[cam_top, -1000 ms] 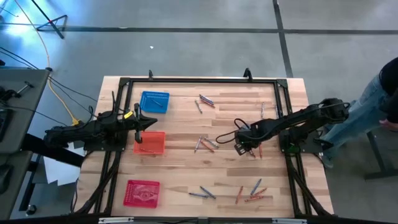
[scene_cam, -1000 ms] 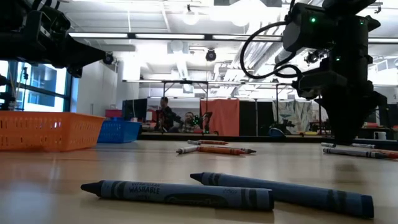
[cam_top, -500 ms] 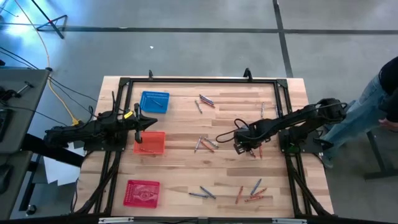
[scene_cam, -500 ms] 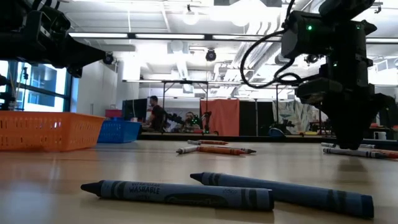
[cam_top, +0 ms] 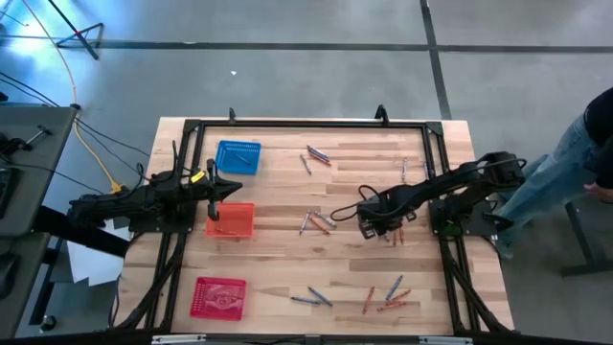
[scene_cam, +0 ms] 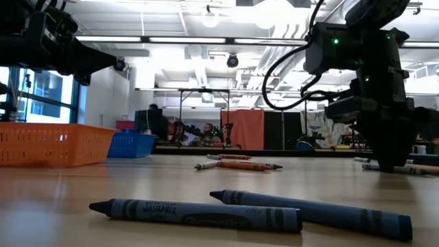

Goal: Sort crayons
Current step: Put the gray crayon into the red bin

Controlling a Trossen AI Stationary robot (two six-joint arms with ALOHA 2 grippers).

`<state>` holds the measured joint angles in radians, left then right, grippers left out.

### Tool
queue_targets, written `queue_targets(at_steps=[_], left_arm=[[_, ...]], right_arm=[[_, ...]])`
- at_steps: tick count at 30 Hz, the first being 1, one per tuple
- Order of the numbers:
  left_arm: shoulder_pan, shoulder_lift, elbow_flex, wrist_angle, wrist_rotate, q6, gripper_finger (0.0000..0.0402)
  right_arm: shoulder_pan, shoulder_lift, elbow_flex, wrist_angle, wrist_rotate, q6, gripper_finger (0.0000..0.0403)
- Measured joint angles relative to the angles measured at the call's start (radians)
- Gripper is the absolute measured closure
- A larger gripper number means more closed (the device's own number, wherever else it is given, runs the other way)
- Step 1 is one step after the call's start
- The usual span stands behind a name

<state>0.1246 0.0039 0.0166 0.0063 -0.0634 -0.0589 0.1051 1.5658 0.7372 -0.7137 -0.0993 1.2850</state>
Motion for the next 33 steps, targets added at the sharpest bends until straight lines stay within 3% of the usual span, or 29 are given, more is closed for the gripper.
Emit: queue_targets(at_steps=[7, 14, 23, 27, 33], left_arm=[[0.000, 0.000, 0.000, 0.000, 0.000, 0.000, 0.0401], [0.000, 0.000, 0.000, 0.000, 0.000, 0.000, 0.0401], [0.000, 0.000, 0.000, 0.000, 0.000, 0.000, 0.0401], [0.000, 0.000, 0.000, 0.000, 0.000, 0.000, 0.0401], [0.000, 0.000, 0.000, 0.000, 0.000, 0.000, 0.0401]], right_arm=[[0.000, 0.001, 0.008, 0.004, 0.012, -0.003, 0.0393], [0.000, -0.018, 0.008, -0.007, 0.022, -0.002, 0.0398], [-0.001, -0.178, 0.006, 0.025, 0.161, 0.026, 0.0400], [0.000, -0.256, 0.006, 0.157, 0.225, -0.003, 0.0401], [0.002, -0.305, 0.007, 0.582, 0.181, -0.277, 0.0401]])
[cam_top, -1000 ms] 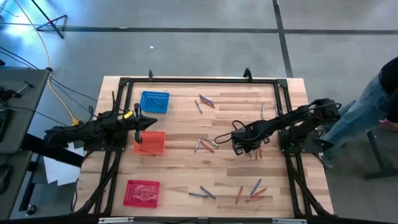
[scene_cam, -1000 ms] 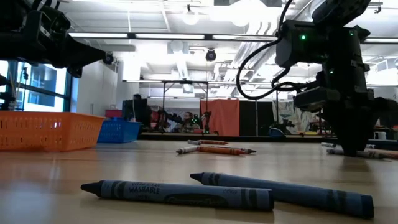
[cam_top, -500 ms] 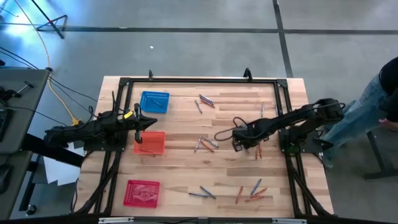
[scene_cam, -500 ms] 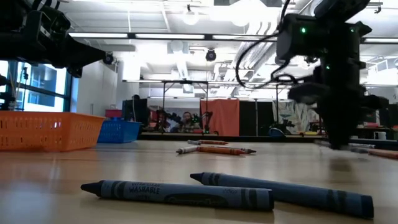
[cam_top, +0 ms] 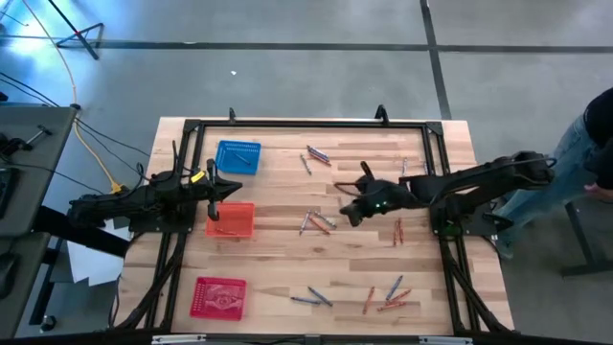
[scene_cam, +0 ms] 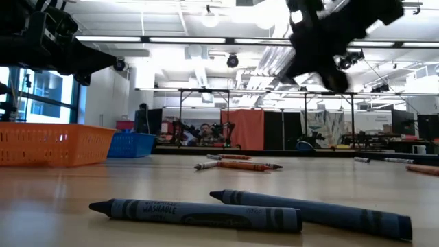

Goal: Sort crayons
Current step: Put the gray crayon into the red bin

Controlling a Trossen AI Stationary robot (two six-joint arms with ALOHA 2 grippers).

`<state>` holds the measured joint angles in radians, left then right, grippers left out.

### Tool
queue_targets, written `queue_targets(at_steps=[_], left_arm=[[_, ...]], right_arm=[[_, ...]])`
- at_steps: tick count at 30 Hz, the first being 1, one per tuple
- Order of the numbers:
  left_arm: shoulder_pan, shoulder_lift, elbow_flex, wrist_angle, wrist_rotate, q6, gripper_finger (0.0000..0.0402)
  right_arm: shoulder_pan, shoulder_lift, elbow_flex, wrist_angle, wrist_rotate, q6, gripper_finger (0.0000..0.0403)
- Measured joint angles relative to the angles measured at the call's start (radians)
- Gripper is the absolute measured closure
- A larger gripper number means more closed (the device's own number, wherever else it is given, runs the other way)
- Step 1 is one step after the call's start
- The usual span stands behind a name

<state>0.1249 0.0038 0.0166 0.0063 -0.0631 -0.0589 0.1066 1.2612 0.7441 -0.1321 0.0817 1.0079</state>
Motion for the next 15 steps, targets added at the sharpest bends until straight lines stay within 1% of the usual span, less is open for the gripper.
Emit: queue_targets(at_steps=[3, 4, 8, 12, 15], left_arm=[[0.000, 0.000, 0.000, 0.000, 0.000, 0.000, 0.0401], [0.000, 0.000, 0.000, 0.000, 0.000, 0.000, 0.0401], [0.000, 0.000, 0.000, 0.000, 0.000, 0.000, 0.0401], [0.000, 0.000, 0.000, 0.000, 0.000, 0.000, 0.0401], [0.000, 0.000, 0.000, 0.000, 0.000, 0.000, 0.0401]], right_arm=[[0.000, 0.020, 0.002, 0.207, -0.049, -0.075, 0.0402], [0.001, 0.031, 0.002, 0.251, -0.059, -0.092, 0.0402], [0.013, 0.108, 0.002, 0.350, -0.076, -0.119, 0.0402], [0.030, 0.228, 0.001, 0.469, -0.106, -0.139, 0.0402], [0.034, 0.322, 0.044, 0.556, -0.145, -0.178, 0.0402]])
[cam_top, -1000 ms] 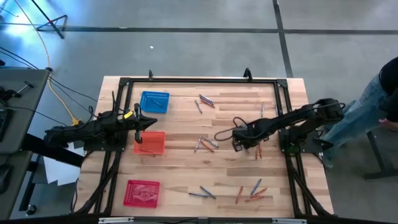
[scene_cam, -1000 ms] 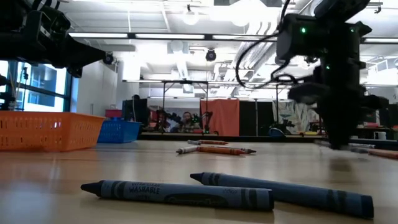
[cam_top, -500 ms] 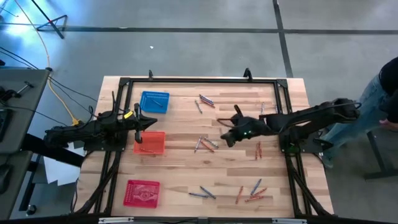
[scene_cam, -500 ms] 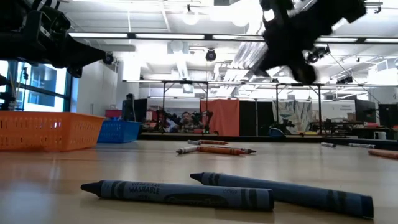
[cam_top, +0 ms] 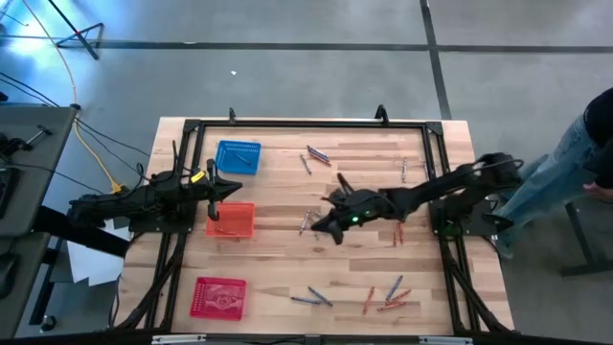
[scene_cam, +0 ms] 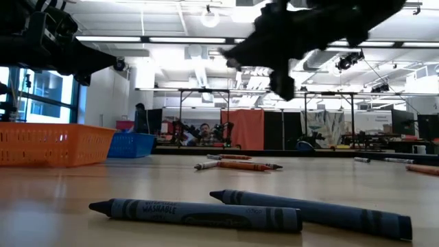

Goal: Sort crayons
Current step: Put the gray crayon into the red bin

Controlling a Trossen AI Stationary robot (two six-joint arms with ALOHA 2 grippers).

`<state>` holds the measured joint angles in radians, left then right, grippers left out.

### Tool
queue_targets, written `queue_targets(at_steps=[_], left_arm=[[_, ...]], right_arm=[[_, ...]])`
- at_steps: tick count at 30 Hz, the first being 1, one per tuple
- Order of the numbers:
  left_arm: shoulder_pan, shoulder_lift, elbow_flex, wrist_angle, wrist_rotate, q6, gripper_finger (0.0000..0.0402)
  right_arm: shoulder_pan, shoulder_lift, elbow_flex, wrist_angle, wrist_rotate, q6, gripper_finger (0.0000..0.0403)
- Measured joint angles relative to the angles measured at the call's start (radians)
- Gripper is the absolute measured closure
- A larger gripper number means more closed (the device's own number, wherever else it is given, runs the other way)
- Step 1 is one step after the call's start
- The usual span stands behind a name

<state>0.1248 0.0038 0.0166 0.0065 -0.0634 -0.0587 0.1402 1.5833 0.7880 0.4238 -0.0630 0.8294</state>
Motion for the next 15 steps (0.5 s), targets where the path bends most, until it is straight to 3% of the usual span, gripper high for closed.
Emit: queue_targets(at_steps=[7, 15], left_arm=[[0.000, 0.000, 0.000, 0.000, 0.000, 0.000, 0.0401], [0.000, 0.000, 0.000, 0.000, 0.000, 0.000, 0.0401]], right_arm=[[0.014, 0.227, 0.296, -0.025, -0.124, -0.165, 0.0402], [0.041, 0.408, 0.613, -0.106, -0.171, -0.290, 0.0402]])
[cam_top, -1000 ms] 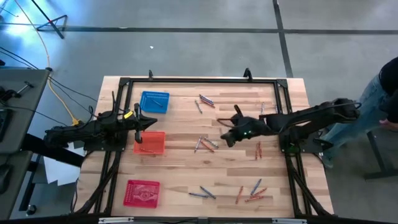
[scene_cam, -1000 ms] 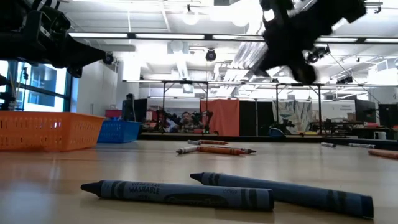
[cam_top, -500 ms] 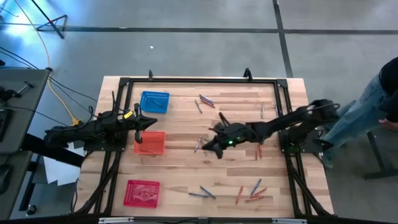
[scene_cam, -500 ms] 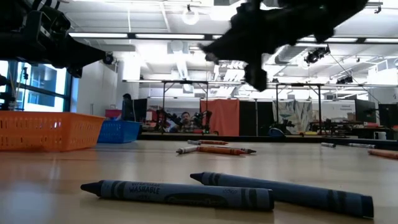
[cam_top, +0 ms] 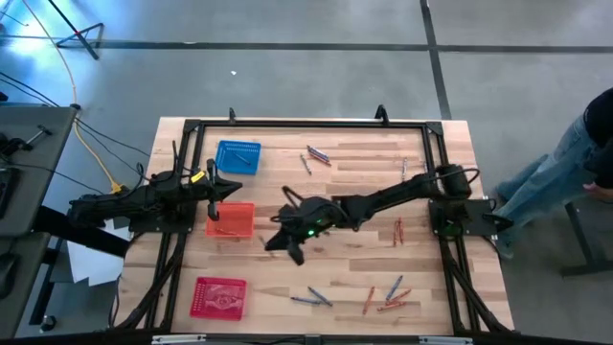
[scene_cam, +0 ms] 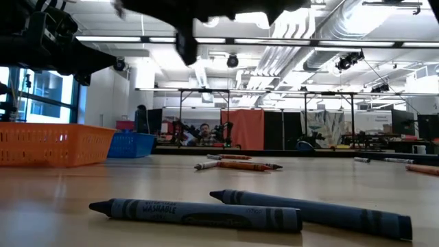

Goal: Sort crayons
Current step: Put the gray crayon into the red bin

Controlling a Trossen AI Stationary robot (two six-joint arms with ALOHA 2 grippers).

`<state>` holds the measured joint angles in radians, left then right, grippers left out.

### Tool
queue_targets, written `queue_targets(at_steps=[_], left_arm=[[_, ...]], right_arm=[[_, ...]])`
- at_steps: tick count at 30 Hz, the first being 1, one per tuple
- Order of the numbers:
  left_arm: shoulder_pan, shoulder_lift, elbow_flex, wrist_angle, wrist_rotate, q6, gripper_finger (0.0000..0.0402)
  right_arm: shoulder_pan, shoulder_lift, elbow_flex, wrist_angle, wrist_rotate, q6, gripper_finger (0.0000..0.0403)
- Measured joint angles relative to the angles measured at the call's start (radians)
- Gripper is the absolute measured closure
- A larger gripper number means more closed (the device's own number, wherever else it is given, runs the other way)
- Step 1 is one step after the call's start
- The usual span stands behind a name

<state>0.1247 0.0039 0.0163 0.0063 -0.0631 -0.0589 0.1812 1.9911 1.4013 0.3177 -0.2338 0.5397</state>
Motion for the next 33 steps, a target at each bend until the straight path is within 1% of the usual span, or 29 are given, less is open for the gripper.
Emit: queue_targets(at_steps=[10, 14, 19, 25, 33], left_arm=[[0.000, 0.000, 0.000, 0.000, 0.000, 0.000, 0.0401], [0.000, 0.000, 0.000, 0.000, 0.000, 0.000, 0.0401], [0.000, 0.000, 0.000, 0.000, 0.000, 0.000, 0.0401], [0.000, 0.000, 0.000, 0.000, 0.000, 0.000, 0.0401], [0.000, 0.000, 0.000, 0.000, 0.000, 0.000, 0.0401]], right_arm=[[0.067, 0.236, 0.308, -0.028, 0.010, -0.024, 0.0402], [0.078, 0.325, 0.431, -0.031, 0.013, -0.025, 0.0402], [0.077, 0.406, 0.558, -0.066, -0.007, -0.024, 0.0402], [0.080, 0.462, 0.645, -0.151, -0.011, -0.024, 0.0402], [0.116, 0.484, 0.668, -0.135, -0.003, -0.024, 0.0402]])
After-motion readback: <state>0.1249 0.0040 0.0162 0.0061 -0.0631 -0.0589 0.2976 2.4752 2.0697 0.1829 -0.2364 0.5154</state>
